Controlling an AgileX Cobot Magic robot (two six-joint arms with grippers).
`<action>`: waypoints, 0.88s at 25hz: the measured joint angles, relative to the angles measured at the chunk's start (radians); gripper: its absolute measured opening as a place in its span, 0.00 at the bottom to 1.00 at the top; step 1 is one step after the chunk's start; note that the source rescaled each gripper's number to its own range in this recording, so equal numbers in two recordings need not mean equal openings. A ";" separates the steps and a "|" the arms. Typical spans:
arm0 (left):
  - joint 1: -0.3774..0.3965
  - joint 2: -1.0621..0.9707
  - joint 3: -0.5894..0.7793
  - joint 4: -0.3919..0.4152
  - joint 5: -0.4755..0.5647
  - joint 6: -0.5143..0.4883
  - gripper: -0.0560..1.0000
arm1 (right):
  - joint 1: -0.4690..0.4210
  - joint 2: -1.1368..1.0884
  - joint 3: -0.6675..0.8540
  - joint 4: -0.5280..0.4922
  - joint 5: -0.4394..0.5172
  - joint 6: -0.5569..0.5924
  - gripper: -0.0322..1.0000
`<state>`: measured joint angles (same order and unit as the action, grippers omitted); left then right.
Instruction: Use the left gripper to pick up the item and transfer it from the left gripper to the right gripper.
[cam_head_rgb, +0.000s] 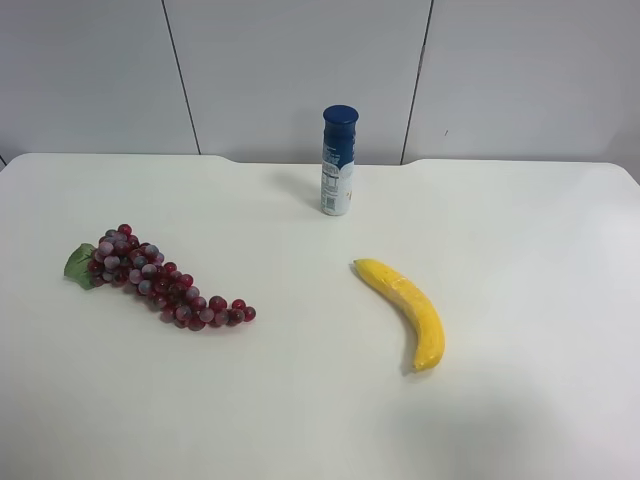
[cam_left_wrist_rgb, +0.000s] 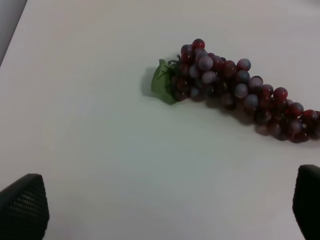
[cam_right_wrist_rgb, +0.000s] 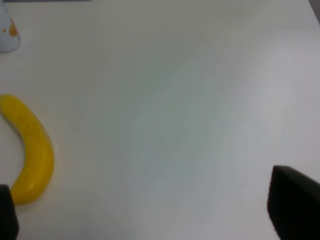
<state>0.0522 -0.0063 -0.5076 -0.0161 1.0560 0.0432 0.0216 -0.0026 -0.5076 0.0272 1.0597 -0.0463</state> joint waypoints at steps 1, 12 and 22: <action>0.000 0.000 0.000 0.000 0.000 0.000 1.00 | 0.000 0.000 0.000 0.000 0.000 0.000 1.00; 0.000 0.000 0.000 0.000 0.000 0.000 1.00 | 0.000 0.000 0.000 0.000 0.000 0.000 1.00; 0.000 0.000 0.000 0.000 0.000 0.000 1.00 | 0.000 0.000 0.000 0.000 0.000 0.000 1.00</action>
<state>0.0522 -0.0063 -0.5076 -0.0161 1.0560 0.0432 0.0216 -0.0026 -0.5076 0.0272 1.0597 -0.0463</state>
